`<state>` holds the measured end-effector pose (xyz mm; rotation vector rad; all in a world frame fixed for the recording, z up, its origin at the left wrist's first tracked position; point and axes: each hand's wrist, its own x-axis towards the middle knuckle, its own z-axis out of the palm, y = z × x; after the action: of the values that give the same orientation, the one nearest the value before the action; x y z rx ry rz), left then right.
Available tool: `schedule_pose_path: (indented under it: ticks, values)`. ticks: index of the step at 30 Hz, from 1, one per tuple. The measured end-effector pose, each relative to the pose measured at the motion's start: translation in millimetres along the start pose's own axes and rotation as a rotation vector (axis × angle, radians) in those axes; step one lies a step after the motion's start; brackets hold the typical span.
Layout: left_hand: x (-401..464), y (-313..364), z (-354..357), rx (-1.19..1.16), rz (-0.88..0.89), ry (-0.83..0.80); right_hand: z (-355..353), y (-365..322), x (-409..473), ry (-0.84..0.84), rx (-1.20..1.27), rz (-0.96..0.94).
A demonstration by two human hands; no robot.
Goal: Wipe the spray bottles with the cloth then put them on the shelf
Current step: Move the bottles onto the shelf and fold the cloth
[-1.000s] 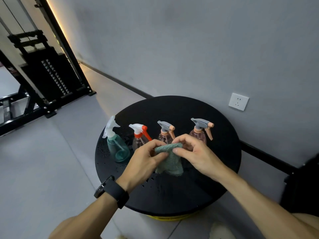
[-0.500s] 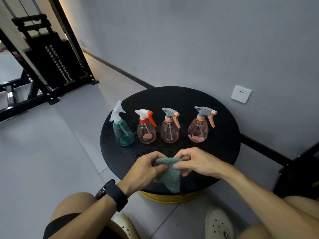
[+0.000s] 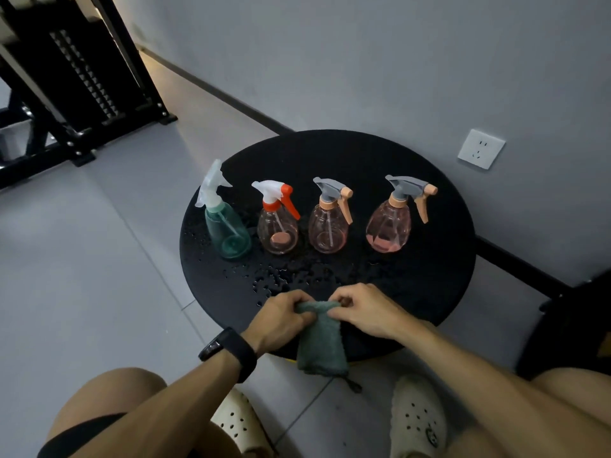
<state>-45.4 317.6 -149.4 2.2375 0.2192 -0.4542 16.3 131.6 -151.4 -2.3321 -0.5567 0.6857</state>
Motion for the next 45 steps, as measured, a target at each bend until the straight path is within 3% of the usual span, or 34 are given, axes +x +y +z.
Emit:
schedule_pose_path:
  ticks: [11,18,25,29,35,38,45]
  values:
    - [41,-14,2,0.113,0.02,0.184,15,8,45,0.201,-0.064,-0.034]
    - [41,-14,3,0.168,0.157,0.314,16,1,41,0.339,-0.133,-0.183]
    - [34,-13,13,0.265,0.172,0.107,29,6,28,0.173,-0.18,-0.199]
    - [37,-10,12,0.299,0.149,0.083,21,6,24,0.142,-0.161,-0.163]
    - [35,2,11,0.238,0.226,0.181,-40,13,24,0.563,0.198,0.122]
    - [36,5,12,0.231,0.24,0.219,-63,19,27,0.731,0.251,0.228]
    - [43,10,15,0.222,0.264,0.224,-74,25,40,0.833,0.225,0.323]
